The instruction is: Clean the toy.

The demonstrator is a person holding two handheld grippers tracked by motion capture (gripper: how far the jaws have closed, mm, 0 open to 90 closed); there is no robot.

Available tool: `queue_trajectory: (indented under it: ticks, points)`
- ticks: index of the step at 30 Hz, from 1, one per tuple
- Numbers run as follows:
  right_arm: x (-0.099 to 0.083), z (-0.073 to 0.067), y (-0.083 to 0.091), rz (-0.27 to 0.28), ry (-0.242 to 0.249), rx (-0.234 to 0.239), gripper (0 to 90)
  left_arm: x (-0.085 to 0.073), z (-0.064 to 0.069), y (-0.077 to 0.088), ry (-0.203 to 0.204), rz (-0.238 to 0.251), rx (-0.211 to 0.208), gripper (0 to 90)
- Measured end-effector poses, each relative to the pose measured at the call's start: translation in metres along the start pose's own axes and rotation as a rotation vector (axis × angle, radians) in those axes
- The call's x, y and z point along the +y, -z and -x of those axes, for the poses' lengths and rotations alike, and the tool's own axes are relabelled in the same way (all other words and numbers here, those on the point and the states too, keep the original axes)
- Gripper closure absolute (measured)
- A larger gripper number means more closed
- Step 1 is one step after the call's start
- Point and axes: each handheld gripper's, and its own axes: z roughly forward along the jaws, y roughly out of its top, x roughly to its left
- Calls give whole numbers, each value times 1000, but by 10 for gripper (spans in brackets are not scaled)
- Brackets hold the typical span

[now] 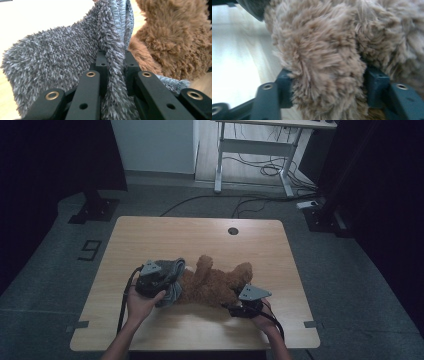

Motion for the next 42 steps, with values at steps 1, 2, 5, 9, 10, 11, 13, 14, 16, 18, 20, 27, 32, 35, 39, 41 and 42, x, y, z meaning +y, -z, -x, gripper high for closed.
queue_trajectory:
  ticks: [1, 2, 5, 9, 10, 11, 13, 14, 16, 18, 20, 27, 32, 35, 39, 41, 42]
  points:
    - [0, 0, 1, 5, -3, 8, 349, -2, 0, 1, 1, 2, -4, 787]
    - [1, 0, 3, 5, -9, 23, 334, -4, -1, 3, 5, 2, -9, 786]
    - [-2, 5, 9, -14, -58, 43, 295, -7, -4, 7, 23, 8, -26, 785]
    - [-8, 9, 14, -35, -84, 56, 276, -11, -7, 15, 32, 20, -27, 781]
    - [-9, 10, 15, -39, -89, 55, 270, -12, -8, 17, 32, 23, -20, 779]
    - [-9, 11, 16, -40, -93, 52, 269, -13, -10, 20, 36, 25, -13, 777]
    - [-10, 13, 17, -32, -105, 57, 264, -15, -15, 23, 51, 26, -3, 777]
    - [-9, 13, 18, -25, -109, 55, 259, -17, -17, 23, 59, 23, -3, 777]
    - [-8, 14, 20, -15, -127, 60, 240, -19, -18, 21, 62, 16, -8, 777]
    - [-5, 16, 22, -11, -150, 62, 209, -20, -17, 20, 53, 12, -9, 778]
    - [-4, 19, 26, 13, -190, 75, 194, -21, -17, 19, 58, 8, -19, 779]
    - [0, 26, 33, 56, -290, 75, 160, -36, -15, 14, 89, -11, -81, 783]
    - [-3, 10, 6, -36, -268, 136, 142, -44, -11, 9, 83, -19, -71, 786]
    - [-4, 8, 4, -39, -247, 134, 177, -46, -14, 8, 105, -14, -91, 787]
    - [-4, 6, 1, -35, -195, 95, 322, -41, -15, 3, 106, -14, -71, 788]
    - [-3, 8, -1, -23, -173, 56, 399, -37, -17, -2, 110, -9, -52, 789]
    - [-2, 11, -3, -17, -168, 18, 426, -35, -17, -5, 114, -7, -49, 789]
